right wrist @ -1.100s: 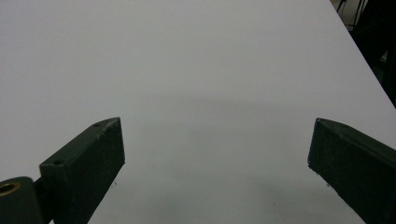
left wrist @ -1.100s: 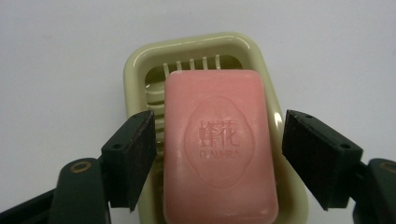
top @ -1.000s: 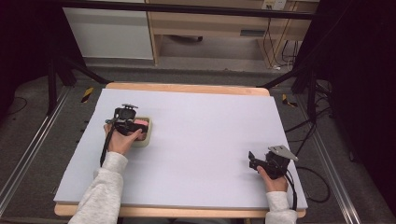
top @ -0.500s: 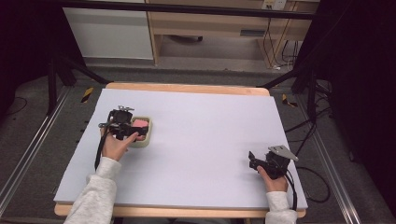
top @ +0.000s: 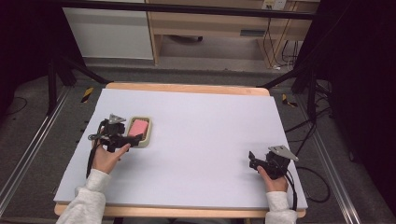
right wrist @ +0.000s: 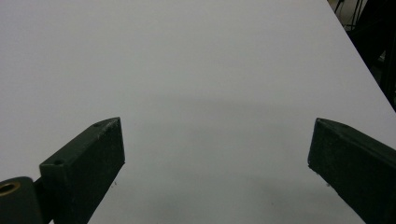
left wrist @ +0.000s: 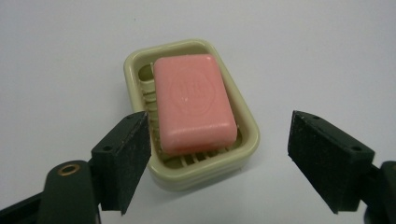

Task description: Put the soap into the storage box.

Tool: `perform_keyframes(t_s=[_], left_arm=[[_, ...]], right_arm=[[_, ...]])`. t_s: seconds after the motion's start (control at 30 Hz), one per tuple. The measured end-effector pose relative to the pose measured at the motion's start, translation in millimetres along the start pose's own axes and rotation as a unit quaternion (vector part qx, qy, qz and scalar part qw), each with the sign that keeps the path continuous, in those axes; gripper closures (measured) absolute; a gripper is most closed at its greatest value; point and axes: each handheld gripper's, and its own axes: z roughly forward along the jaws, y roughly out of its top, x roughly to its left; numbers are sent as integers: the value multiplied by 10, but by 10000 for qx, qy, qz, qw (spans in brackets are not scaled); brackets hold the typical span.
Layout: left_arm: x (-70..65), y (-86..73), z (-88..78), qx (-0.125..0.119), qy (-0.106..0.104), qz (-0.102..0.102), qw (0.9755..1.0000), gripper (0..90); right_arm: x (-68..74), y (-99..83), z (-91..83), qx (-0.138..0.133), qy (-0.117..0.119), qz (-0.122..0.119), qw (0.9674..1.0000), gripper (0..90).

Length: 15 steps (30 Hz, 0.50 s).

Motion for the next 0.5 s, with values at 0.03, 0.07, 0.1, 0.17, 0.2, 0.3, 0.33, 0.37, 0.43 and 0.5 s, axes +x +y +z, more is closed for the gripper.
perform_keyframes(t_s=[0.03,0.07,0.1,0.17,0.2,0.3,0.33,0.37,0.43,0.5], left_arm=[[3,-26,-15,-19,-1,14,10000,210],[5,-52,-30,-36,-2,11,10000,209],[12,-80,-46,-64,6,14,10000,208],[26,-138,-72,-116,10,-10,9999,206],[33,-169,-86,-122,29,-16,9999,204],[71,-280,-127,-137,60,11,9999,198],[86,-323,-140,-150,63,-6,9999,196],[99,-371,-149,-170,42,-64,9998,195],[135,-465,-168,-164,68,-112,9998,191],[167,-536,-180,-118,112,-130,9998,191]], right_arm=[[1,0,-1,0,0,2,10000,41],[1,0,0,1,-5,-2,10000,41],[1,0,0,2,-7,-4,10000,41],[0,0,1,5,-19,-2,10000,42],[-1,0,1,8,-18,0,10000,41],[0,0,1,4,-26,-2,10000,41],[1,0,1,6,-28,-5,10000,41],[1,0,1,7,-26,-6,10000,42],[0,0,2,9,-27,-1,10000,42],[-4,1,4,25,-15,12,10000,41]])
